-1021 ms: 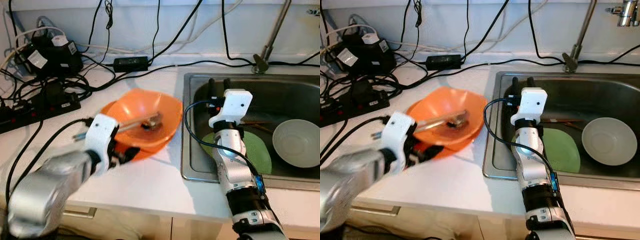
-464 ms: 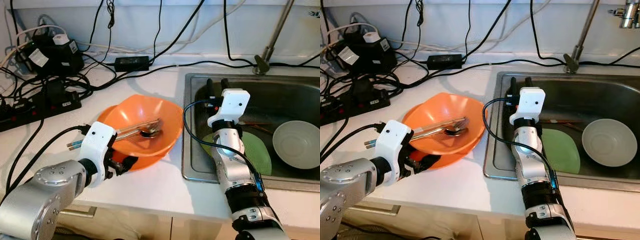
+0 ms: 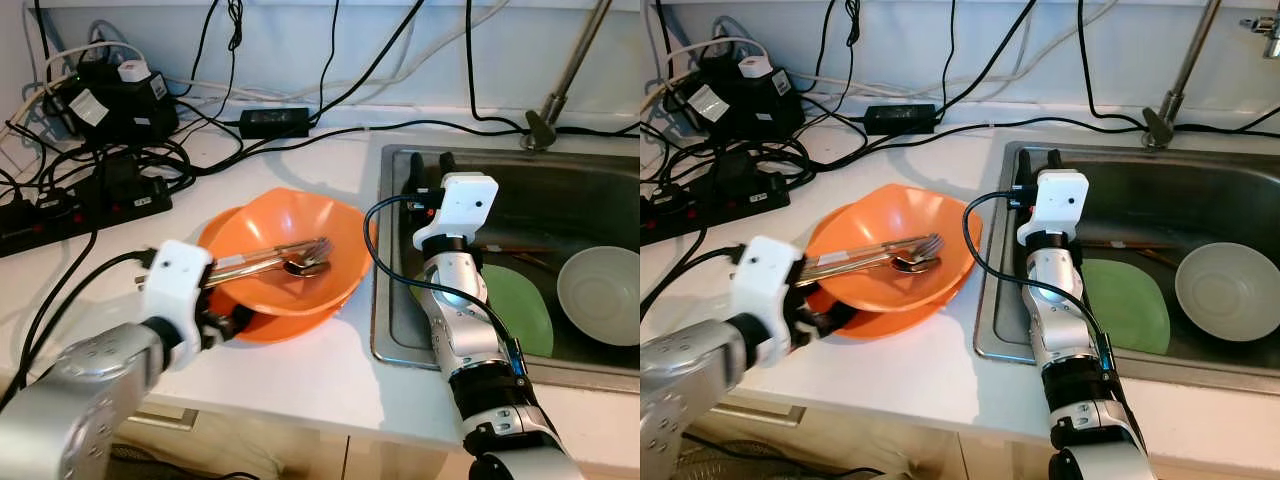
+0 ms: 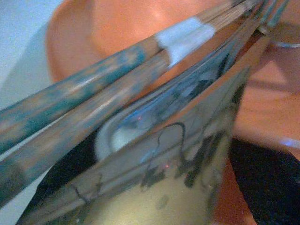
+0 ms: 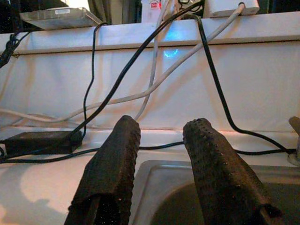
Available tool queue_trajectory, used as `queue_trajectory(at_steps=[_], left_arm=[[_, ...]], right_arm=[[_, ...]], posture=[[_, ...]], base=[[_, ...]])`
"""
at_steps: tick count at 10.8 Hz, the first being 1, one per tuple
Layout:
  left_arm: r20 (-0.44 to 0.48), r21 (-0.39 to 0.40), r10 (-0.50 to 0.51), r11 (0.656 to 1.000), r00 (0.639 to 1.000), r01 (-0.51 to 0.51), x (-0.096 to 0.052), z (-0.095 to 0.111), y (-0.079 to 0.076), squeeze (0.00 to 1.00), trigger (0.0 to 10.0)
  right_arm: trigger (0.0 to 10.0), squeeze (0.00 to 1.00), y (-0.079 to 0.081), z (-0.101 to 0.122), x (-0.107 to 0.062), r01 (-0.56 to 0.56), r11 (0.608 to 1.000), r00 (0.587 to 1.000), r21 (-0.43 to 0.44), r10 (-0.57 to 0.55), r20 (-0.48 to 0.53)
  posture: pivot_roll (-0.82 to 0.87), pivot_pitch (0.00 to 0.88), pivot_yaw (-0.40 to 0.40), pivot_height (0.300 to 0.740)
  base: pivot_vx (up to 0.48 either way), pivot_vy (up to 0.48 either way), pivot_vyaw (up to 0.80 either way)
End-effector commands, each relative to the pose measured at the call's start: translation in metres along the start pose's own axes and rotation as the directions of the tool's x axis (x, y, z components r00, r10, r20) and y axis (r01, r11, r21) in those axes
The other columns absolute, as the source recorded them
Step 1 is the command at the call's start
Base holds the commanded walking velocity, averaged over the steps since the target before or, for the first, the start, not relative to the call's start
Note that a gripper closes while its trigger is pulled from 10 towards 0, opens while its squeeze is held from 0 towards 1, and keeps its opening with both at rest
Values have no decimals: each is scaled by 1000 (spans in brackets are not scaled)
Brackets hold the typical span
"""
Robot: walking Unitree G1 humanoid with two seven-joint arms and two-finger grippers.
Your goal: Kitchen organization
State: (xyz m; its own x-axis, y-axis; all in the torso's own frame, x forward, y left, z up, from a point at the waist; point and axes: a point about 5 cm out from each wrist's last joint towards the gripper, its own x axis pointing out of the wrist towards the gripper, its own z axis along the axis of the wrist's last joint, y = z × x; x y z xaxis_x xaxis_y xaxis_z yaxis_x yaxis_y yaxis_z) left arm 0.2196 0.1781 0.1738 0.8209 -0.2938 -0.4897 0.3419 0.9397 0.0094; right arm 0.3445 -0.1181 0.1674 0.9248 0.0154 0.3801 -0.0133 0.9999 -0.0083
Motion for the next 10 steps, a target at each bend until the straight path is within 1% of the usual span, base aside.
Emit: queue_trajectory(at_steps=[1,3,4,6,8,9,10], left_arm=[[-49,-21,31,999,998,-32,-2,-8,9,0,10000],[-50,31,76,997,996,-75,-11,-7,27,0,10000],[-21,27,86,996,996,-86,-14,0,32,0,10000],[39,49,53,997,998,-55,-18,13,34,0,10000],[91,2,47,999,995,-47,-17,21,36,0,10000],[99,11,44,999,994,-45,-20,25,39,0,10000],[91,43,58,997,994,-62,-24,26,44,0,10000]], right_arm=[[10000,0,1,2,3,-2,1000,1000,12,1,16],[10000,0,3,3,4,-9,1000,1000,16,9,18],[10000,0,3,3,5,-10,1000,1000,17,10,18],[10000,0,5,3,6,-15,1000,1000,21,14,21],[10000,0,5,3,6,-10,1000,1000,23,10,24],[10000,0,4,3,6,-4,1000,1000,24,3,24],[10000,0,3,2,6,-2,1000,1000,24,1,23]], posture=[[256,0,61,740],[268,0,52,740],[269,0,50,740],[270,0,50,740],[264,0,56,740],[266,0,56,740],[269,0,56,740]], base=[[0,0,0],[0,0,0],[0,0,0],[0,0,0],[0,0,0],[0,0,0],[0,0,0]])
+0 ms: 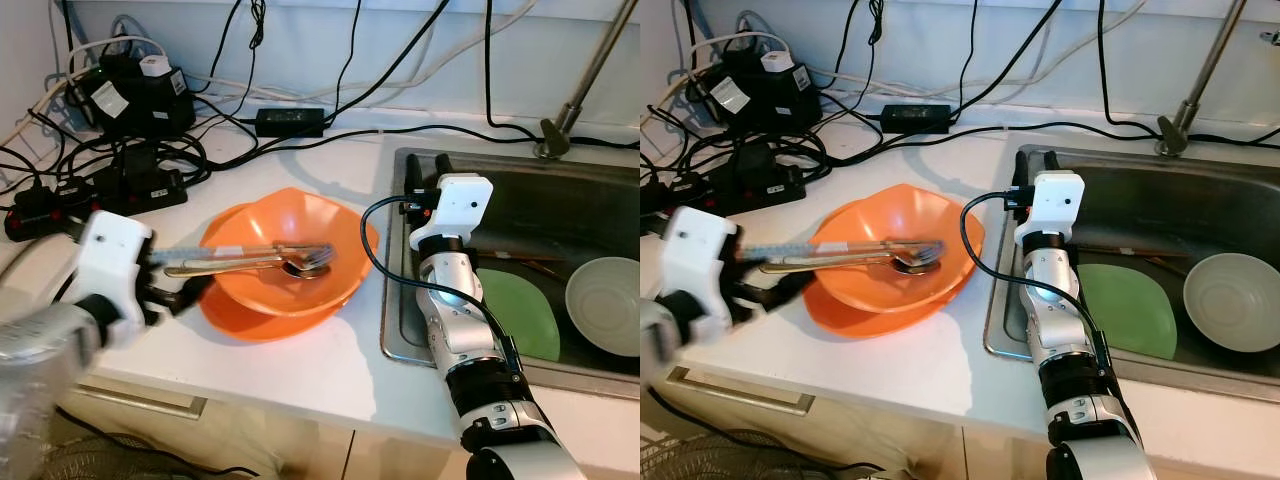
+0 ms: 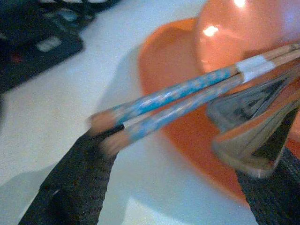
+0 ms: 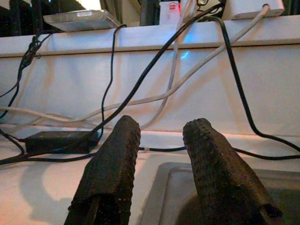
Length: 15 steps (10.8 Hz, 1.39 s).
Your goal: Kitchen organization
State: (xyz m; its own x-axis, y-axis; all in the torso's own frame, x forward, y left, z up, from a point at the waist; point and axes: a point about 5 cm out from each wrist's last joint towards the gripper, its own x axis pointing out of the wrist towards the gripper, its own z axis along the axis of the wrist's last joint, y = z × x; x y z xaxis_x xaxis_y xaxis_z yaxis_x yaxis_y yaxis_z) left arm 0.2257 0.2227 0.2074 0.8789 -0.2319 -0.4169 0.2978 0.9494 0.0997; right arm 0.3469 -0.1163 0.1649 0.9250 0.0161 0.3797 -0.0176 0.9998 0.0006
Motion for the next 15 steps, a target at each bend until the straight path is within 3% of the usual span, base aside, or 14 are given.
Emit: queue_trajectory(at_steps=[1,2,5,6,7,8,9,11,14,15], left_arm=[[-13,21,41,999,999,-41,-3,-1,11,0,10000],[-52,54,108,993,993,-106,-4,-8,21,0,10000],[-64,69,145,988,987,-141,-3,-12,26,0,10000],[-61,93,265,962,962,-259,-1,-16,40,0,10000],[12,103,419,902,908,-418,7,-15,51,0,10000],[80,53,501,861,862,-506,12,-10,54,0,10000],[105,71,525,843,845,-533,13,-7,54,0,10000],[246,107,618,748,747,-654,17,10,56,0,10000],[535,124,614,622,580,-773,22,50,40,0,10000],[609,96,588,611,532,-785,23,62,35,0,10000]], right_arm=[[10000,0,2,5,5,0,1000,1000,13,0,22],[10000,0,2,5,5,-1,1000,1000,14,1,22],[10000,0,3,5,6,-4,1000,1000,14,4,24],[10000,0,2,5,5,-2,1000,1000,13,2,24],[10000,0,2,4,5,0,1000,1000,12,0,25],[10000,0,1,5,4,3,1000,1000,10,-3,27],[10000,0,1,5,4,5,1000,1000,8,-5,29],[10000,0,-5,4,3,16,1000,999,-6,-16,28],[10000,0,-6,4,1,22,1000,999,-11,-22,32],[10000,0,-7,4,0,26,1000,999,-15,-25,34]], posture=[[272,0,56,740],[273,0,55,740],[269,0,54,740],[268,0,54,740],[253,0,61,740],[242,0,64,740],[232,0,67,740],[217,0,70,740],[191,0,74,740],[183,0,74,740]], base=[[0,0,0],[0,0,0],[0,0,0],[0,0,0],[0,0,0],[0,0,0],[0,0,0],[0,0,0],[0,0,0],[0,0,0]])
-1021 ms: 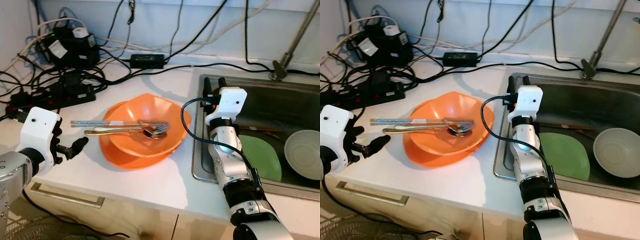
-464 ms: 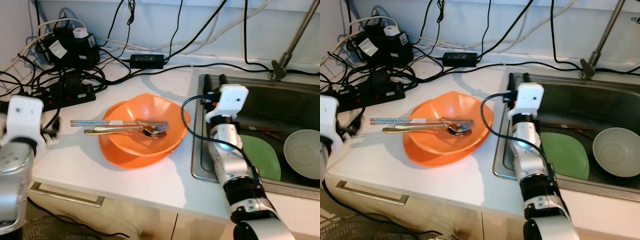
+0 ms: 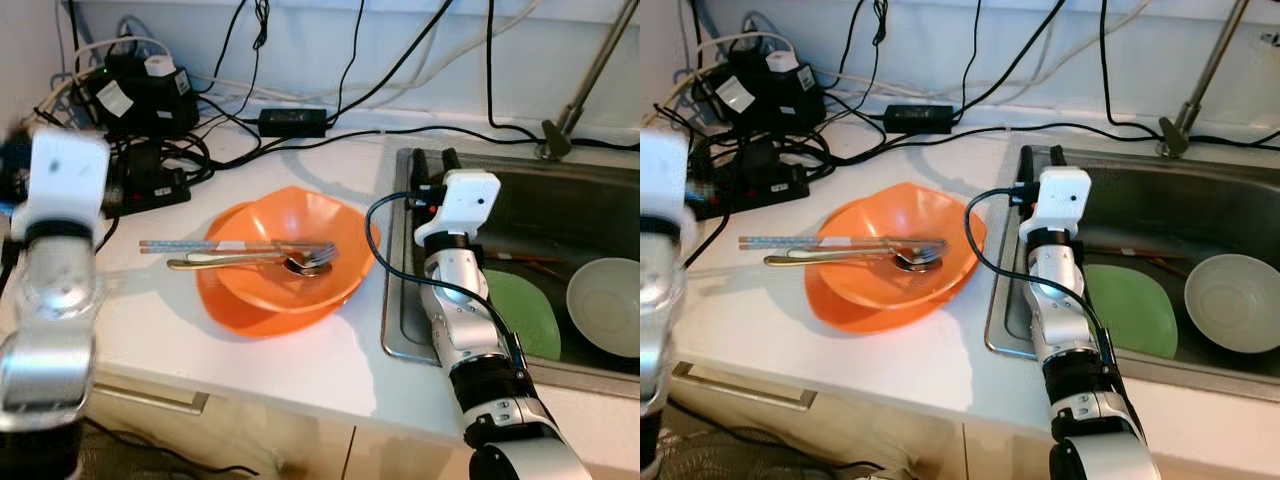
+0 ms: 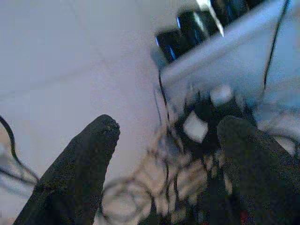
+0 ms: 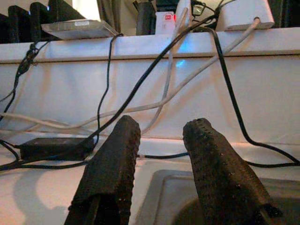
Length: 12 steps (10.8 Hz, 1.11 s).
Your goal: Kitchen organization
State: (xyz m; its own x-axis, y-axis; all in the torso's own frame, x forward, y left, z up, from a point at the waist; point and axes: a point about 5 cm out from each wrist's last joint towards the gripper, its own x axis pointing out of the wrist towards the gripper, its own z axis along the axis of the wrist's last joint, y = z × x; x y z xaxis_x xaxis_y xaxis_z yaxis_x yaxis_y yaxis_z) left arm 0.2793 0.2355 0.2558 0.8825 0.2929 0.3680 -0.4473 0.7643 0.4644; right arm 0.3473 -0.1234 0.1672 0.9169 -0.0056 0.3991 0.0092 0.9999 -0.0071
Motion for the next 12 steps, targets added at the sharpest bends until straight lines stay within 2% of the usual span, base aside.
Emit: queue_trajectory(at_steps=[1,2,3,5,7,8,10,12], left_arm=[[50,-29,12,1000,999,-11,4,7,-4,0,10000],[64,-239,-75,967,995,88,7,12,-31,0,10000],[156,-377,-187,896,970,234,5,28,-70,0,10000],[252,-429,-283,824,926,369,-3,43,-106,0,10000],[277,-498,-309,764,910,411,-5,45,-124,0,10000],[279,-499,-351,742,894,447,-6,41,-143,0,10000],[277,-544,-324,723,904,426,-1,43,-149,0,10000],[289,-539,-318,725,903,428,0,43,-153,0,10000]], right_arm=[[10000,0,-2,2,-1,7,1000,1000,1,-7,14],[10000,0,-1,2,-2,7,1000,1000,-1,-7,19],[10000,0,0,11,2,4,1000,998,-1,-4,64],[10000,0,-8,18,6,31,999,995,-11,-30,95],[10000,0,-17,20,4,57,998,993,-21,-54,106],[10000,0,-18,19,3,63,998,993,-25,-60,103],[10000,0,-17,26,8,67,997,990,-22,-64,122],[10000,0,-19,27,8,68,997,990,-30,-64,125]], posture=[[184,0,71,740],[166,0,69,740],[138,0,70,740],[103,0,80,740],[82,0,80,740],[87,0,69,740],[69,0,73,740],[67,0,71,740]], base=[[0,0,0],[0,0,0],[0,0,0],[0,0,0],[0,0,0],[0,0,0],[0,0,0],[0,0,0]])
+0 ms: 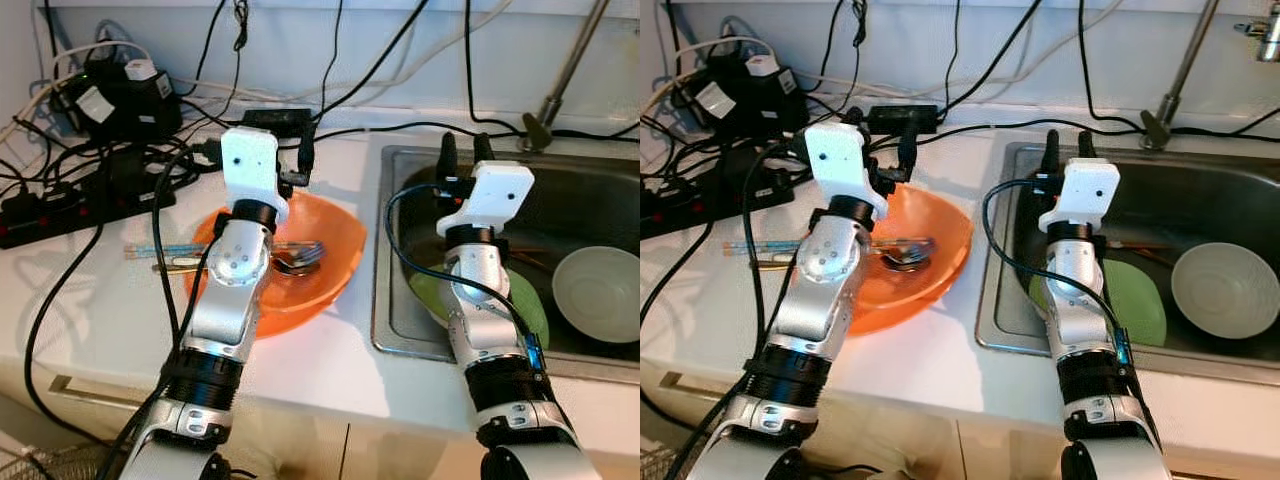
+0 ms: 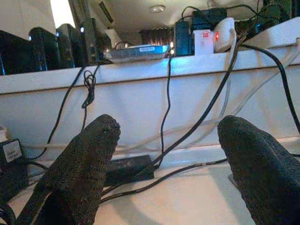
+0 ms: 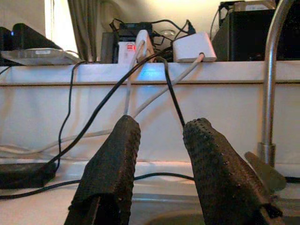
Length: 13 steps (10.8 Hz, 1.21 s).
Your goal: Kitchen organization
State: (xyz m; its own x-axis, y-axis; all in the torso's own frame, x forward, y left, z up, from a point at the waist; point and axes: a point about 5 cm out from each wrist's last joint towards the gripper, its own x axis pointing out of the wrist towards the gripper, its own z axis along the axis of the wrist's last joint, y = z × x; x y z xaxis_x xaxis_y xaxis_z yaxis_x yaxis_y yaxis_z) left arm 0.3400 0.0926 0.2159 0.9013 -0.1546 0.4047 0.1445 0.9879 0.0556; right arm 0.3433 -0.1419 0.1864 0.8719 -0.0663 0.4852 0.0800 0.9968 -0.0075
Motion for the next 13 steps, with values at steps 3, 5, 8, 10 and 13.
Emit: queue_trajectory(at_steps=[3,5,8,10,13], left_arm=[[32,-1,1,1000,999,-1,1,3,2,0,10000],[35,3,-4,1000,999,4,-2,2,-1,0,10000],[34,-1,-1,1000,999,1,-4,1,-2,0,10000],[30,2,-5,1000,1000,5,-4,1,-2,0,10000],[32,-6,0,1000,999,0,-1,2,-2,0,10000]], right_arm=[[10000,0,-2,7,0,16,1000,1000,2,-16,25],[10000,0,-3,7,-2,23,1000,1000,1,-23,18],[10000,0,-5,7,0,25,1000,1000,-5,-25,15],[10000,0,-4,6,-2,27,1000,1000,-3,-27,10],[10000,0,-5,6,1,23,1000,1000,-9,-23,6]], posture=[[79,0,79,740],[82,0,81,740],[89,0,84,740],[88,0,90,740],[82,0,86,740]], base=[[0,0,0],[0,0,0],[0,0,0],[0,0,0],[0,0,0]])
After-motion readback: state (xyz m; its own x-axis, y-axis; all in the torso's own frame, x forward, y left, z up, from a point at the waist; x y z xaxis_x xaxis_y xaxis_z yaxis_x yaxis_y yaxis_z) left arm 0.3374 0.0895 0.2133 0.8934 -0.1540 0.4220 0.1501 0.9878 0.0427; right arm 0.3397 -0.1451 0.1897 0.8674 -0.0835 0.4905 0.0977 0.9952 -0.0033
